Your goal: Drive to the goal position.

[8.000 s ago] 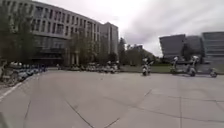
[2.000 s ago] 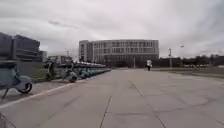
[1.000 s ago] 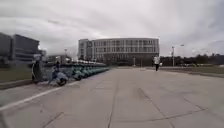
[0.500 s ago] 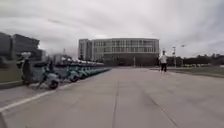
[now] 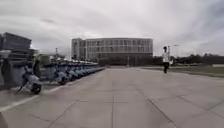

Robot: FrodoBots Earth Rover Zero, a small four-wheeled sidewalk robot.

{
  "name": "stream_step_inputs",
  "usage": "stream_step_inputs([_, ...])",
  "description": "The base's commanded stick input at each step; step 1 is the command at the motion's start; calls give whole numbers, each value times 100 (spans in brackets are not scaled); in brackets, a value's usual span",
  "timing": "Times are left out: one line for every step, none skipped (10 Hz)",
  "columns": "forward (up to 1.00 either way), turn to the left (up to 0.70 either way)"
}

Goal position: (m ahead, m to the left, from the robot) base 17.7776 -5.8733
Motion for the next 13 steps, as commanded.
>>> stream_step_inputs([100,0])
stream_step_inputs([100,0])
stream_step_inputs([100,0])
stream_step_inputs([100,0])
stream_step_inputs([100,0])
stream_step_inputs([100,0])
stream_step_inputs([100,0])
stream_step_inputs([100,0])
stream_step_inputs([100,0])
stream_step_inputs([100,0])
stream_step_inputs([100,0])
stream_step_inputs([100,0])
stream_step_inputs([100,0])
